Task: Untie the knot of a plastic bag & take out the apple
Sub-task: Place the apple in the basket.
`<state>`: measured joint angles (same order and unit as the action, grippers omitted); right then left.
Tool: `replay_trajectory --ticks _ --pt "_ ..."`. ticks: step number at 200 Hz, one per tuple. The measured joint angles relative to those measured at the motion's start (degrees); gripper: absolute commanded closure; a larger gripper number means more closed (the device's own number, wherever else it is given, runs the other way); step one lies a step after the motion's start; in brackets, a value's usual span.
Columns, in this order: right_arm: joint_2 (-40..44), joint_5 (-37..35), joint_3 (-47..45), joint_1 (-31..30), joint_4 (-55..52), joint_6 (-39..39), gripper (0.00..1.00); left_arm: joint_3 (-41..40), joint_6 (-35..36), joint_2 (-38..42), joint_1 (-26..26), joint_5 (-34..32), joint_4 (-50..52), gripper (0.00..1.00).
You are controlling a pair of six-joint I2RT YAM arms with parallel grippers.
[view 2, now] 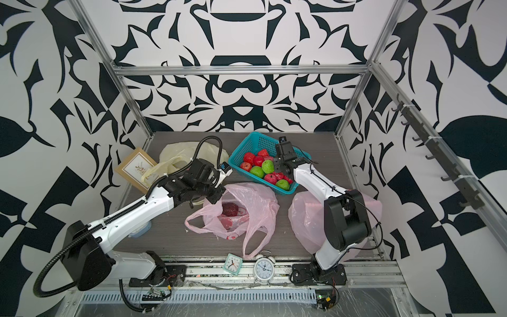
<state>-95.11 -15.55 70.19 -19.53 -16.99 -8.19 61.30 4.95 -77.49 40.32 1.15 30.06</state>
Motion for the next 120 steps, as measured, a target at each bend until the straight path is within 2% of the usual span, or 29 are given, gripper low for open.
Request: replay_trajectory --ticks 88,93,120 --pt "-7.63 -1.4 5.09 3.1 0.11 0.85 0.8 -0.7 0.04 -0.5 0.0 -1.79 0.24 0.93" --pt "-8.17 -1.36 5.53 3.37 0.11 0.85 0.78 -0.7 0.04 -0.5 0.0 -1.81 0.24 0.93" --pt "-10.27 -0.9 8.13 4.13 0.09 0.83 0.49 -0.7 0.07 -0.59 0.0 -1.97 0.24 0.93"
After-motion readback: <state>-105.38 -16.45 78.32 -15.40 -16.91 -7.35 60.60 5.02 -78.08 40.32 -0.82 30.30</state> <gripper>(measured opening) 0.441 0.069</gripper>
